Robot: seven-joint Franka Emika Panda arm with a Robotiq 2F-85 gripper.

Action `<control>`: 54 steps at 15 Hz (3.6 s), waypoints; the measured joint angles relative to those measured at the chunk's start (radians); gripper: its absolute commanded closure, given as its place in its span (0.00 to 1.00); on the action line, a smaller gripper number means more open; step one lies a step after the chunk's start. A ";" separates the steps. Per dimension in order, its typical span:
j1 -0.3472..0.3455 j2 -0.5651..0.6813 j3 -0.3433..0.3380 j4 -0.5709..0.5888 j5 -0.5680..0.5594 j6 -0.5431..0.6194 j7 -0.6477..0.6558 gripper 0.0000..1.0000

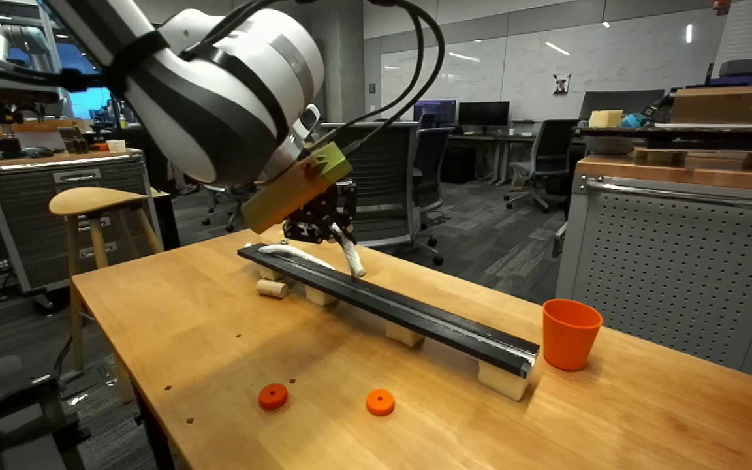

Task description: Lay the white rope on the black board

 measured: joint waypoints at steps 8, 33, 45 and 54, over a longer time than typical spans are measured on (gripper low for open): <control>-0.103 0.222 -0.022 0.250 -0.074 0.225 -0.324 0.97; -0.231 0.447 -0.054 0.377 0.042 0.376 -0.810 0.97; -0.203 0.464 -0.019 0.445 0.060 0.248 -0.995 0.97; -0.213 0.462 -0.016 0.456 0.030 0.223 -1.121 0.97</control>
